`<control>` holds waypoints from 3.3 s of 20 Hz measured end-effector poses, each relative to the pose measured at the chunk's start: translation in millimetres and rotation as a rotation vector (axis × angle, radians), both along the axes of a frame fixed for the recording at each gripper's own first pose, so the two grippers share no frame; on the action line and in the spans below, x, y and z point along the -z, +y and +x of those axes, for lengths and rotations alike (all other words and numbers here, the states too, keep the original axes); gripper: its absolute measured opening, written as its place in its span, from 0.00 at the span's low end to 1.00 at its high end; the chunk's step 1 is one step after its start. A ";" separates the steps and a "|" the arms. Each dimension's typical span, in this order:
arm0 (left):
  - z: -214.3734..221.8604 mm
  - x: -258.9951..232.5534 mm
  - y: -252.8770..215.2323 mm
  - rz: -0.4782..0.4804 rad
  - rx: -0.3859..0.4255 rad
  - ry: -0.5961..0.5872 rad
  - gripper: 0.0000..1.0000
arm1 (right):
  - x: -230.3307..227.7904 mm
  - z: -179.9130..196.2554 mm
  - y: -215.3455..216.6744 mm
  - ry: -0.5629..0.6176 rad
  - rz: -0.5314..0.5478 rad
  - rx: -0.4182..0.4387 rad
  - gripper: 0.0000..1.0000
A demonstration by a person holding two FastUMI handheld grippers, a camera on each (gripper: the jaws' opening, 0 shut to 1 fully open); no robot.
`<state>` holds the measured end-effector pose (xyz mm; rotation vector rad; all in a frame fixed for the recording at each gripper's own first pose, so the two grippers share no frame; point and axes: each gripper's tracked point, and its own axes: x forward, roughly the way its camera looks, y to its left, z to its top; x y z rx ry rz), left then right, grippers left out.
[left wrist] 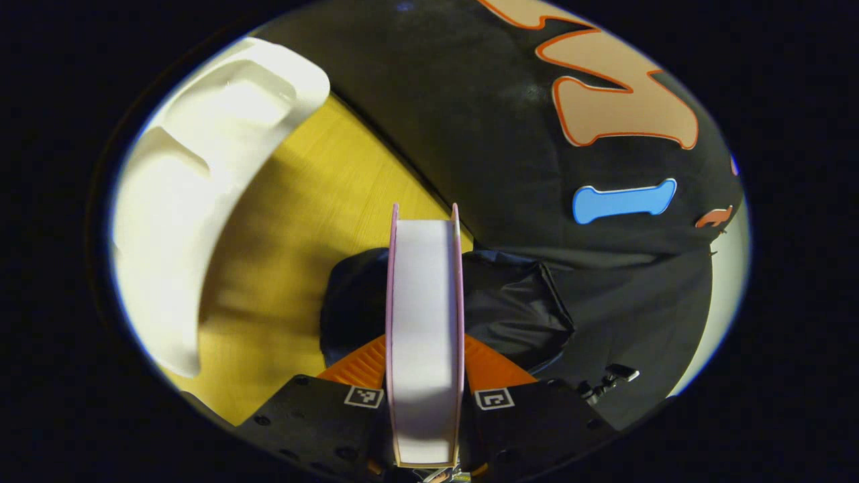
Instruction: Open the schoolbag, grab two books from the bookshelf and put them into the schoolbag.
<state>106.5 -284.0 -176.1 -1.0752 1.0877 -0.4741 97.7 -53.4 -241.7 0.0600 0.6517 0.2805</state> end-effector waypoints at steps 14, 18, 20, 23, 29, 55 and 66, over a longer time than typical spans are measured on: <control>9.8 26.3 -105.2 -0.162 -0.045 0.041 0.35 | -27.9 9.8 -6.8 -0.062 0.065 0.008 0.03; 9.5 27.2 -112.9 -0.216 -0.069 0.085 0.37 | -30.1 10.8 -6.8 -0.065 0.081 0.016 0.03; 10.2 27.9 -112.9 -0.228 -0.072 0.095 0.36 | -29.0 10.7 -7.4 -0.065 0.078 0.017 0.04; 12.2 28.9 -107.8 -0.193 -0.067 0.088 0.35 | -26.2 11.2 -8.7 -0.056 0.084 0.028 0.03; 11.5 34.5 -106.3 -0.105 -0.041 0.065 0.36 | -20.9 11.0 -9.6 -0.051 0.086 0.038 0.00; -54.1 -11.6 119.4 0.770 0.192 -0.528 0.89 | -10.2 13.5 -1.5 -0.042 0.075 0.048 0.04; -87.7 -92.4 284.4 0.927 -0.103 -0.700 0.88 | -7.7 13.5 3.5 -0.037 0.039 0.069 0.03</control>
